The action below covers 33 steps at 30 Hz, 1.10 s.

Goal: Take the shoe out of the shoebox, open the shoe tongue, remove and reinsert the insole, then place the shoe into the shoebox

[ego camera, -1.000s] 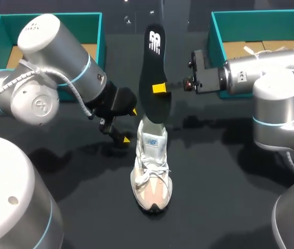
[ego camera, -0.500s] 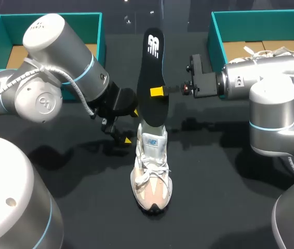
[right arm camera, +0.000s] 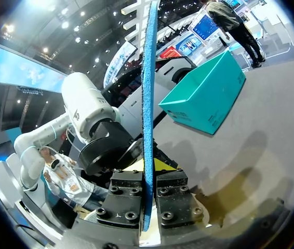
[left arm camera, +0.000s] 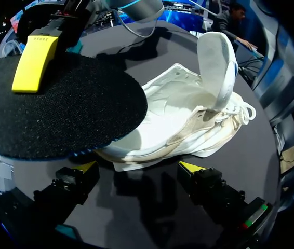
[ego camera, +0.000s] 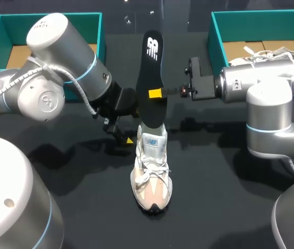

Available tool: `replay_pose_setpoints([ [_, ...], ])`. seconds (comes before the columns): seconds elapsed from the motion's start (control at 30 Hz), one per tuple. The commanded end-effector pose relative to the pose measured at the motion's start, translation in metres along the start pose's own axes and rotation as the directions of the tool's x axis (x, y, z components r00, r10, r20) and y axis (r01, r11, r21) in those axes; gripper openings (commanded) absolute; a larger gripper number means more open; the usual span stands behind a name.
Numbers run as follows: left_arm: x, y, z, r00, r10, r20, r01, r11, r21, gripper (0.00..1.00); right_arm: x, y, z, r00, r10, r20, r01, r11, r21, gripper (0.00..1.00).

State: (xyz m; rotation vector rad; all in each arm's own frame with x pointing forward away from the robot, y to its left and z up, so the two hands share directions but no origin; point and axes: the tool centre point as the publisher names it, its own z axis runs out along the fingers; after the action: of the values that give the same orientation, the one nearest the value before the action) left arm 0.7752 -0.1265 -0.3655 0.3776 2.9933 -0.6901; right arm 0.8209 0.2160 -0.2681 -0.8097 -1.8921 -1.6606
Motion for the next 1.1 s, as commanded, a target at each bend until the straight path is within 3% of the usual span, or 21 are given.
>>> replay_pose_setpoints([
  [0.03,-0.0006,0.001,0.0006,1.0,0.001,-0.002,-0.001,1.0,0.001,1.0,0.0,-0.0024,0.0025,1.0,-0.02,-0.001,0.02,1.0,-0.02,0.0],
  [0.5,-0.0006,0.001,0.0006,1.0,0.001,-0.002,-0.001,1.0,0.001,1.0,0.0016,-0.0062,0.0025,0.99,-0.143,0.0,0.143,0.988,-0.06,0.0],
  [1.1,-0.0006,0.001,0.0006,1.0,0.001,-0.002,-0.001,1.0,0.001,1.0,-0.0049,-0.0111,0.0031,0.978,-0.209,-0.027,0.205,0.973,-0.109,0.0],
])
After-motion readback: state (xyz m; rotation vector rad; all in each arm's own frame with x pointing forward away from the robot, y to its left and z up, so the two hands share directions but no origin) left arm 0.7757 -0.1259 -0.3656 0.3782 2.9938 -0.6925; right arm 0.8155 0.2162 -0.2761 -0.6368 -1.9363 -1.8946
